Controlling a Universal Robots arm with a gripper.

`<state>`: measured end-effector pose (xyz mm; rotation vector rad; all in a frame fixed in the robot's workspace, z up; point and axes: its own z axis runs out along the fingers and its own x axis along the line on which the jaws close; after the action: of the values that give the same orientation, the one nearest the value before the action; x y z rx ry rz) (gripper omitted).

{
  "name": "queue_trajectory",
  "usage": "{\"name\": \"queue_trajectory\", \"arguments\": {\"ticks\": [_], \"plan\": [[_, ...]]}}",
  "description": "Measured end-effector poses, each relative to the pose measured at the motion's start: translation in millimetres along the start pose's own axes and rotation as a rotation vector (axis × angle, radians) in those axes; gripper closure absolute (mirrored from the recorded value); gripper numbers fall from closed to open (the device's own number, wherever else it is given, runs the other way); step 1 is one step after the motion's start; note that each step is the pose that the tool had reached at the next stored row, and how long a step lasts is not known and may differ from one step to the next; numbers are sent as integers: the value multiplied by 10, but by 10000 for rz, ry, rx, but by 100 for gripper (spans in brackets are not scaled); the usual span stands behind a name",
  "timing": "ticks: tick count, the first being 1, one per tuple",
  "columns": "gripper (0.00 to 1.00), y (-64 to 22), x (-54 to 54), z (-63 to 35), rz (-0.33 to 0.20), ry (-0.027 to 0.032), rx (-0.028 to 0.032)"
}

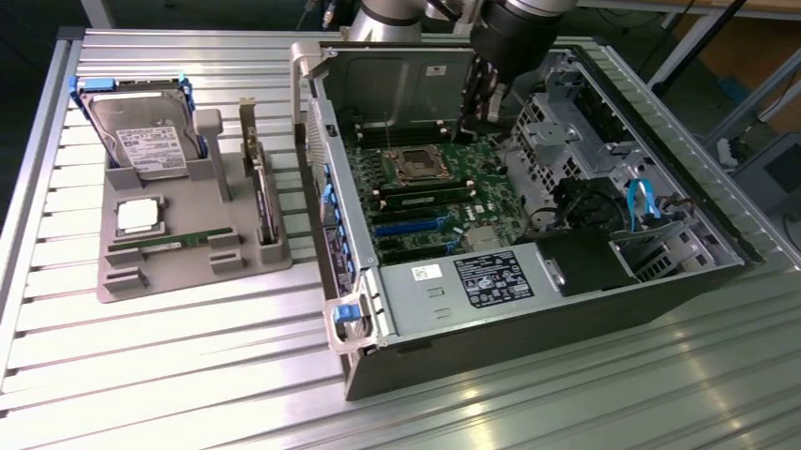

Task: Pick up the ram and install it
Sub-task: 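Press down the ram until it locks into place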

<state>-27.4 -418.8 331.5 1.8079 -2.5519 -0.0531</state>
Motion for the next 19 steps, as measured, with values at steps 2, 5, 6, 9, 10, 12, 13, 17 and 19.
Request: {"name": "queue_trajectory", "arguments": {"ticks": [2,5,6,9,10,12,13,17,19], "plan": [[90,0,0,0,300,-10,3],[90,0,1,0,764,-27,6],[90,0,1,0,850,-30,7],[90,0,1,0,1114,-39,9],[90,0,1,0,1215,-43,10],[90,0,1,0,1394,-49,12],[90,0,1,0,1469,-52,12],[90,-1,1,0,1940,-69,16],[90,-1,1,0,2113,-75,18]]}}
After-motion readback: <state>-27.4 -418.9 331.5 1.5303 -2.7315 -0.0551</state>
